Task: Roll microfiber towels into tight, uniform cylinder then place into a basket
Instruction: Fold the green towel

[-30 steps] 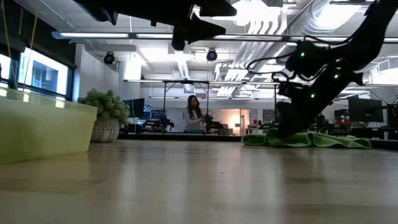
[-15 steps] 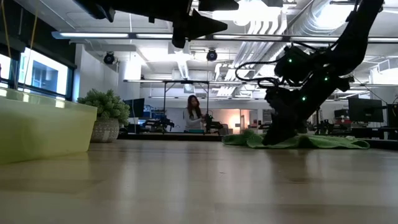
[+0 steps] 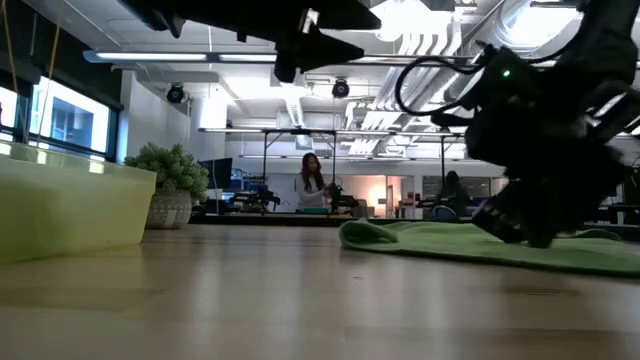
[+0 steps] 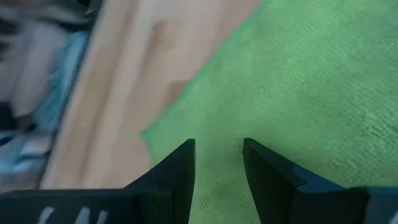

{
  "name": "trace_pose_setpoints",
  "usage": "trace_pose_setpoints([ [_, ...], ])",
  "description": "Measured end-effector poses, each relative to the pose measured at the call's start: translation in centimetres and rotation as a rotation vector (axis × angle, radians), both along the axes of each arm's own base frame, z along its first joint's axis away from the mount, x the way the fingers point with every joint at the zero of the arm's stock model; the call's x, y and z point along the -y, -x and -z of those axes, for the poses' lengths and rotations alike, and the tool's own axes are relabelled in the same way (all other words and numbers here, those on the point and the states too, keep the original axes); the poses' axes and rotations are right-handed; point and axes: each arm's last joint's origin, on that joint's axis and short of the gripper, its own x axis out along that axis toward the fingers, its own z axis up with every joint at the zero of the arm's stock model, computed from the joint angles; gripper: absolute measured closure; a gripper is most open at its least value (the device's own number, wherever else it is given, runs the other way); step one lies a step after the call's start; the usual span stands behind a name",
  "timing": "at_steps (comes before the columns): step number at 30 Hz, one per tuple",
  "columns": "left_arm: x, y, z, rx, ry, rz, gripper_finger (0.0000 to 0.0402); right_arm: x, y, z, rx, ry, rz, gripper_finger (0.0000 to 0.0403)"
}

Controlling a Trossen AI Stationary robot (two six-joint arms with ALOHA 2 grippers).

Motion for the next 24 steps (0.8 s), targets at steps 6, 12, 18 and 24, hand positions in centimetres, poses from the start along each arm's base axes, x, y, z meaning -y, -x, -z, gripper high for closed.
trace_pose_setpoints([
  [6,-0.2,0.4,1.8,-0.191,-0.007,-0.005,0.0143,-2.7,0.4,-0.6,-0.059,-0.120,-0.083,0.0274],
  [12,-0.6,0.8,3.2,-0.342,-0.011,-0.016,0.0143,-4.4,0.7,-2.5,0.043,-0.001,-0.009,0.0274],
  [18,-0.8,-0.2,5.4,-0.376,-0.032,0.058,0.0143,-5.2,0.7,-2.8,0.127,0.276,0.299,0.0274],
  [24,-1.2,-2.0,8.6,-0.321,-0.013,0.123,0.0143,-5.5,1.1,-2.5,0.060,0.283,0.490,0.0274],
])
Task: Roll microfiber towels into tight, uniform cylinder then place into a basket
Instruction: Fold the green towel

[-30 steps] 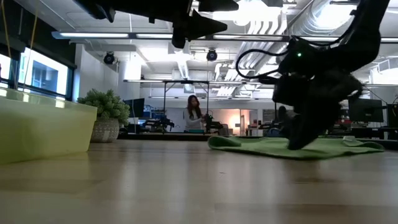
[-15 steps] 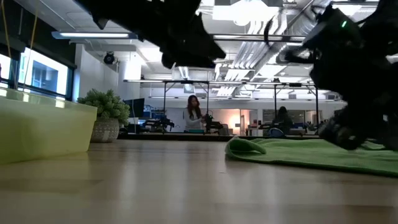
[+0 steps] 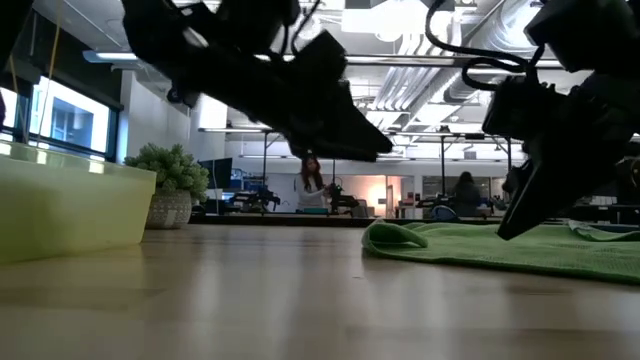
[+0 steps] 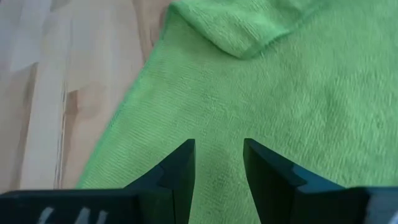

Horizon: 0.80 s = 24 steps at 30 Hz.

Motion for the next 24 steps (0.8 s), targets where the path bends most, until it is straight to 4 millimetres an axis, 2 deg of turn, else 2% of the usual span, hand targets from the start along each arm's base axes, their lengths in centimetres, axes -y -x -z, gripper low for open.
trace_pose_setpoints([
  [9,-1.1,-4.0,3.6,-0.029,0.015,0.024,0.0143,0.2,0.6,0.5,-0.060,0.048,0.072,0.0274],
  [12,-1.2,-5.1,4.2,-0.041,-0.015,0.031,0.0143,0.2,0.7,0.6,-0.068,0.055,0.074,0.0274],
  [15,-1.2,-5.5,4.5,-0.087,-0.023,0.035,0.0143,0.3,0.9,0.7,-0.087,0.067,0.075,0.0274],
  [24,-1.1,-4.5,5.8,-0.288,0.035,0.018,0.0143,0.4,1.1,0.9,-0.113,0.098,0.079,0.0274],
])
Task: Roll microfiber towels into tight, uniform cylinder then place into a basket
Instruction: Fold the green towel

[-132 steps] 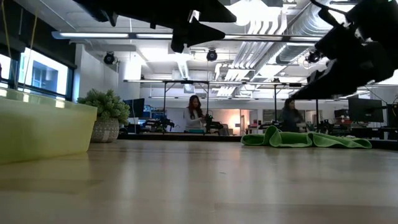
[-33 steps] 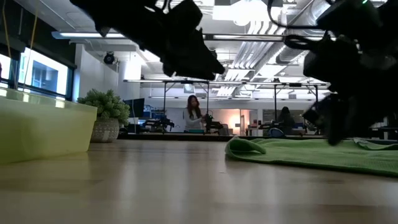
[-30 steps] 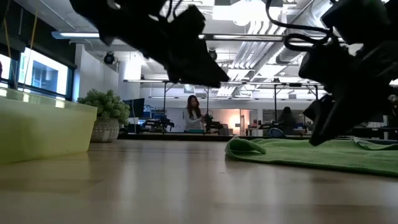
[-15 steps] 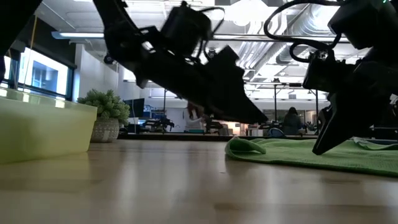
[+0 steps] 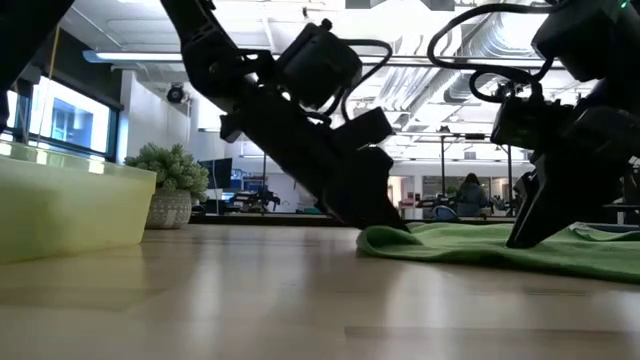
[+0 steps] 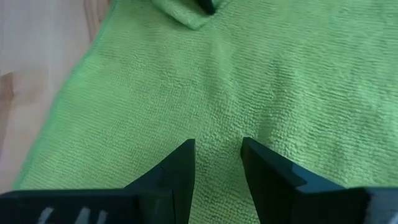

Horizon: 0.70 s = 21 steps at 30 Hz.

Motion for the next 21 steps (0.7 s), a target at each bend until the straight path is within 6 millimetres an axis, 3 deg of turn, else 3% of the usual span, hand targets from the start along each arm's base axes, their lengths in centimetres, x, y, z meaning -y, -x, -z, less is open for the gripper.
trace_pose_setpoints([
  [11,0.6,1.5,-2.6,-0.105,0.104,0.076,0.0143,0.1,0.1,0.1,-0.010,0.010,0.004,0.0274],
  [21,1.2,4.8,-3.9,-0.419,0.136,0.047,0.0143,0.1,0.2,0.2,-0.021,0.049,-0.042,0.0274],
])
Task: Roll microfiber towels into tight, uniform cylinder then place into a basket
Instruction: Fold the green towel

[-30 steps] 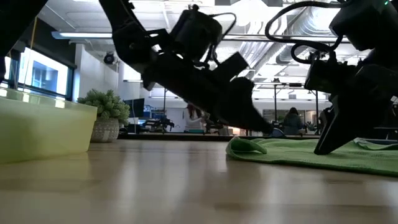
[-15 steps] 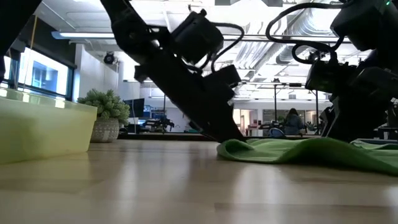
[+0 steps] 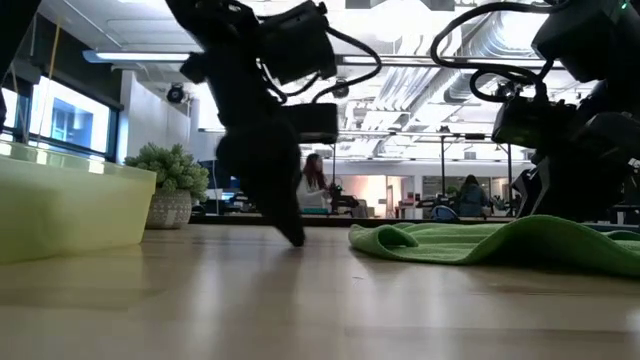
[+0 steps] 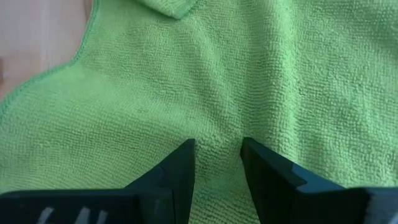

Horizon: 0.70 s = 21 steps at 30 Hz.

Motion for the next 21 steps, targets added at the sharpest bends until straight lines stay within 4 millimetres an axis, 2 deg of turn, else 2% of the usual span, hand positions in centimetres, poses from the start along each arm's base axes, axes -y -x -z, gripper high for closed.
trace_pose_setpoints([
  [3,0.7,0.3,-0.8,0.015,0.012,0.002,0.0143,0.0,0.0,0.0,0.005,0.009,-0.009,0.0274],
  [6,1.5,-0.9,-2.4,0.186,0.012,0.025,0.0143,0.1,0.0,0.0,0.013,0.029,0.006,0.0274],
  [8,2.0,-1.7,-2.6,0.271,0.002,0.059,0.0143,0.1,-0.1,0.0,0.018,0.034,0.011,0.0274],
  [15,3.0,-4.5,-0.2,0.510,-0.021,0.113,0.0143,0.1,-0.1,0.0,0.025,0.041,0.017,0.0274],
  [21,3.0,-5.4,2.7,0.512,-0.035,0.102,0.0143,0.1,-0.1,0.0,0.024,0.041,0.017,0.0274],
])
